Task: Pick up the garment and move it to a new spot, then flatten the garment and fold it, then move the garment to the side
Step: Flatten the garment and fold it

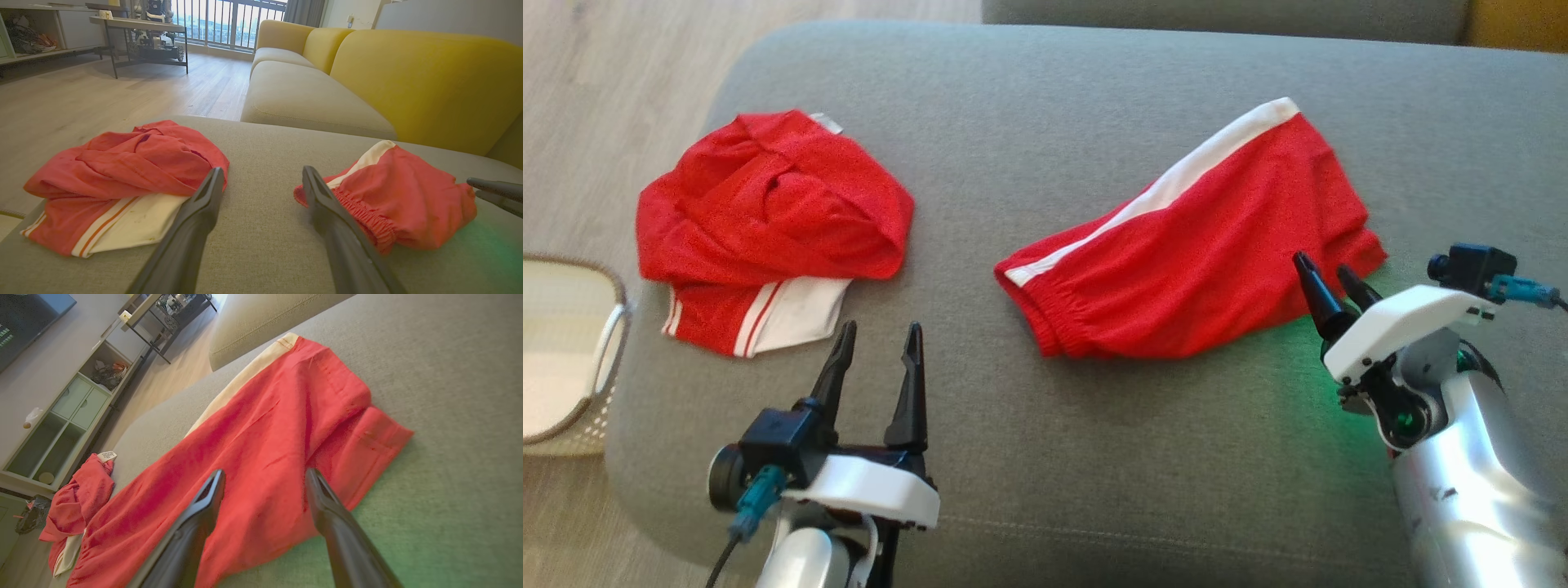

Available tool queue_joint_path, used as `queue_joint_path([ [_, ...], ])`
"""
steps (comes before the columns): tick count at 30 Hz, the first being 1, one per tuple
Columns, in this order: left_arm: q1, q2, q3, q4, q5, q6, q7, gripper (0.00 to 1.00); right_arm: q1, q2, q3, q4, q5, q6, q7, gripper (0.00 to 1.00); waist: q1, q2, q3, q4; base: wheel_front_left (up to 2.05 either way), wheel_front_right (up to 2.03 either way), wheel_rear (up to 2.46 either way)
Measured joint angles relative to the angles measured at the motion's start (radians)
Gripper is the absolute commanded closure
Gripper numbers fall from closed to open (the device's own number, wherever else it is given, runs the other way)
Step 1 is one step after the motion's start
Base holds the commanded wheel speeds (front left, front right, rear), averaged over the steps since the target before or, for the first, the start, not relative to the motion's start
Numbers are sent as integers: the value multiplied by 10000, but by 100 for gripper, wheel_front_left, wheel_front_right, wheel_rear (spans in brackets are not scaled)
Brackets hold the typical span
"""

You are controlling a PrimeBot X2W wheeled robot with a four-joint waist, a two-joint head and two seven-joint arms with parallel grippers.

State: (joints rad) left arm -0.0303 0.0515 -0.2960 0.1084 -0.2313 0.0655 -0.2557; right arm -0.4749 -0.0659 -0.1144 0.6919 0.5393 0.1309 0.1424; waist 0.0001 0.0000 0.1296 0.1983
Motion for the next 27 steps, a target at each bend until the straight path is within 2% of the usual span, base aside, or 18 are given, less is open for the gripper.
queue_joint_path([
  [10,-189,-6,-151,12,-8,65,0,0,-714,-88,-188,1501,-326,0,-224,0,0,0,216,472,0,0,0],
  [13,-189,-8,-153,21,-86,138,0,0,-825,-136,-309,2013,-485,0,-384,4,0,0,222,442,0,0,0],
  [14,-189,-10,-157,40,-104,136,0,0,-877,-153,-328,2127,-545,0,-437,0,0,0,225,419,0,0,0],
  [19,-224,-12,-257,71,-104,136,0,0,-1150,-201,-332,2433,-696,0,-667,0,0,0,271,312,0,0,0],
  [20,-247,-12,-280,77,-105,136,0,0,-1197,-198,-293,2464,-662,0,-681,3,0,0,280,298,0,0,0],
  [21,-274,-12,-295,81,-105,136,0,0,-1241,-198,-247,2489,-616,0,-698,19,-1,0,289,286,0,0,0],
  [22,-302,-13,-313,90,-105,136,0,0,-1290,-198,-196,2516,-581,0,-734,41,0,0,295,277,0,0,0],
  [24,-372,-13,-332,104,-105,138,0,0,-1329,-199,-81,2533,-516,2,-734,75,0,0,299,266,0,0,0],
  [25,-387,-15,-336,105,-105,138,0,0,-1329,-199,-27,2573,-464,2,-732,97,-1,0,298,264,0,0,0],
  [27,-387,-17,-341,144,-105,136,0,0,-1328,-201,92,2679,-387,0,-725,100,0,0,296,263,0,0,0],
])
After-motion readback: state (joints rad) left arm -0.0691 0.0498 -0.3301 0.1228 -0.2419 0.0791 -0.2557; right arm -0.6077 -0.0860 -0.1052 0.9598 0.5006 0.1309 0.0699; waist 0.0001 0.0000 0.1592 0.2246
